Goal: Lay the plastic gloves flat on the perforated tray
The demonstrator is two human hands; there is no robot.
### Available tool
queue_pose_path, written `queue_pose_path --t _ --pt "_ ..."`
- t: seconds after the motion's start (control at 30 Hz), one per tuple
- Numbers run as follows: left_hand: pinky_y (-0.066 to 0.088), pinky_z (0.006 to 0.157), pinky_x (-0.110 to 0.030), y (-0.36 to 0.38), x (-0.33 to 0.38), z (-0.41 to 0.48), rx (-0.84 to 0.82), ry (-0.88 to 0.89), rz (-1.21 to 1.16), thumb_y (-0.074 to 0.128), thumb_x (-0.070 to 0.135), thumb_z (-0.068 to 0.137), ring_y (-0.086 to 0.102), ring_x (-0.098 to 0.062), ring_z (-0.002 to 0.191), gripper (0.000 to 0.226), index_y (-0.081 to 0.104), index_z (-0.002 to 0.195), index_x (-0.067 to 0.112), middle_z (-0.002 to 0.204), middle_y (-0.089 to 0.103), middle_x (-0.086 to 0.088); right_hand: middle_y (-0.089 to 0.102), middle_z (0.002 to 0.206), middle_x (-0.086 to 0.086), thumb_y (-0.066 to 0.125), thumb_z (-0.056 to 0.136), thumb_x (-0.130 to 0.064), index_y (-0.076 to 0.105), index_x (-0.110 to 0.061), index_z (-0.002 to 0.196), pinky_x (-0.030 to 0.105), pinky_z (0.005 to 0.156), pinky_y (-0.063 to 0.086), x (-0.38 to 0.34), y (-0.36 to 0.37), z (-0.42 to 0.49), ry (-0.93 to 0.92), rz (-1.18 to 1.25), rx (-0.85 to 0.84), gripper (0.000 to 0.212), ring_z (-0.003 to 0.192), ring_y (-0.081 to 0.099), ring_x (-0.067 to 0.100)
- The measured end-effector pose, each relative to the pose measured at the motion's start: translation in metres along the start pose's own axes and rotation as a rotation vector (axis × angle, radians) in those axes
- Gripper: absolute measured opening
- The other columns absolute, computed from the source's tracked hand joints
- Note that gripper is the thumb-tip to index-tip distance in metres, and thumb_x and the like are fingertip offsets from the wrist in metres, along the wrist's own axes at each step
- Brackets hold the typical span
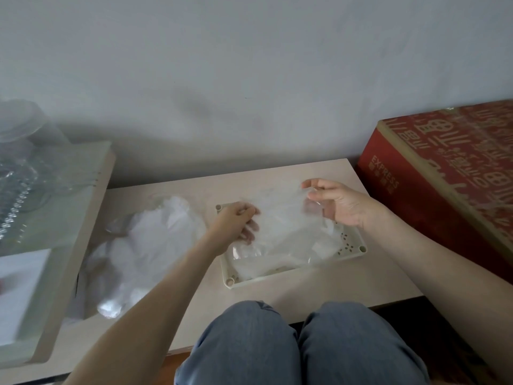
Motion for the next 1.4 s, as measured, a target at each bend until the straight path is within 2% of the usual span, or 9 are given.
queue_pose_path --t 0.1,0.2,0.33,0.73,0.9,1.0,1.1,1.27,1.4 --pt "0.046 0.039 -0.023 0.007 -0.009 0.002 0.045 -0.015 -0.021 0.041 0.013 0.102 0.054 -0.014 0.039 0.019 0.059 0.100 0.009 0.067 0.059 -0.008 0.057 0.072 0.003 0.064 0.074 -0.005 0.059 -0.011 0.101 0.040 0.078 0.058 0.005 -0.002 0.002 0.024 -0.005 0.013 0.029 0.067 0.065 0.015" --pt "0.044 0.038 -0.021 0.010 -0.017 0.005 0.129 -0.074 -0.103 0.039 0.012 0.103 0.050 -0.014 0.037 0.020 0.057 0.107 0.006 0.072 0.058 -0.010 0.054 0.069 0.002 0.063 0.079 -0.006 0.059 -0.010 0.104 0.031 0.053 0.056 0.008 -0.006 0.002 0.038 -0.009 0.055 0.026 0.056 0.059 0.013" --pt "0.043 0.038 -0.022 0.012 -0.024 0.009 0.175 -0.144 -0.203 0.037 0.012 0.103 0.049 -0.013 0.035 0.019 0.054 0.107 0.004 0.072 0.055 -0.011 0.059 0.079 0.002 0.060 0.090 -0.008 0.059 -0.012 0.113 0.024 0.046 0.049 0.014 -0.015 0.004 0.088 -0.074 0.130 0.024 0.060 0.060 0.009" --pt "0.049 0.044 -0.029 0.015 -0.033 0.013 0.249 -0.234 -0.308 0.024 0.001 0.096 0.050 -0.020 0.044 0.026 0.046 0.107 0.008 0.073 0.053 -0.012 0.064 0.100 0.012 0.065 0.077 -0.025 0.054 -0.010 0.118 0.030 0.066 0.060 0.025 -0.014 0.010 0.081 0.083 0.135 0.045 0.079 0.070 0.023" --pt "0.050 0.039 -0.027 0.013 -0.031 0.012 0.250 -0.221 -0.320 0.024 0.006 0.100 0.052 -0.017 0.041 0.023 0.045 0.108 0.007 0.076 0.054 -0.011 0.070 0.096 0.006 0.091 0.048 -0.046 0.039 -0.027 0.132 0.030 0.077 0.054 0.034 -0.010 0.008 0.129 -0.059 0.067 0.100 0.082 0.068 0.019" --pt "0.044 0.036 -0.023 0.013 -0.028 0.011 0.217 -0.201 -0.379 0.022 0.004 0.099 0.049 -0.014 0.037 0.023 0.044 0.106 0.007 0.072 0.050 -0.009 0.063 0.103 0.003 0.070 0.083 -0.024 0.014 -0.031 0.147 0.018 0.076 0.049 0.036 0.003 0.000 0.146 -0.252 0.029 0.086 0.095 0.063 0.016" --pt "0.038 0.036 -0.019 0.016 -0.020 0.009 0.212 -0.192 -0.516 0.023 0.004 0.101 0.044 -0.010 0.032 0.021 0.043 0.096 0.010 0.067 0.046 -0.006 0.046 0.124 0.002 0.067 0.086 -0.011 0.006 -0.038 0.149 0.022 0.084 0.036 0.037 0.014 -0.001 0.117 -0.417 0.050 0.092 0.121 0.043 0.008" --pt "0.041 0.038 -0.019 0.022 0.003 0.004 0.182 -0.134 -0.632 0.028 0.002 0.100 0.041 -0.009 0.034 0.021 0.048 0.098 0.010 0.061 0.050 -0.004 0.062 0.108 0.008 0.069 0.080 0.006 0.009 -0.031 0.148 0.032 0.084 0.055 0.038 0.023 0.001 -0.006 -0.287 0.033 0.098 0.094 0.067 0.022" --pt "0.041 0.039 -0.020 0.018 0.005 0.000 0.223 -0.120 -0.576 0.025 0.003 0.101 0.041 -0.013 0.036 0.021 0.045 0.097 0.011 0.068 0.048 -0.009 0.064 0.077 0.012 0.066 0.083 0.006 0.019 -0.023 0.146 0.035 0.065 0.057 0.032 0.018 -0.005 0.016 -0.273 0.057 0.084 0.065 0.065 0.025"
Point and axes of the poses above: each hand's wrist, its own z-axis towards the middle knuckle, its own y-axis out of the palm, x = y × z, the point moved 3 cm from there along z, towards the middle knuckle
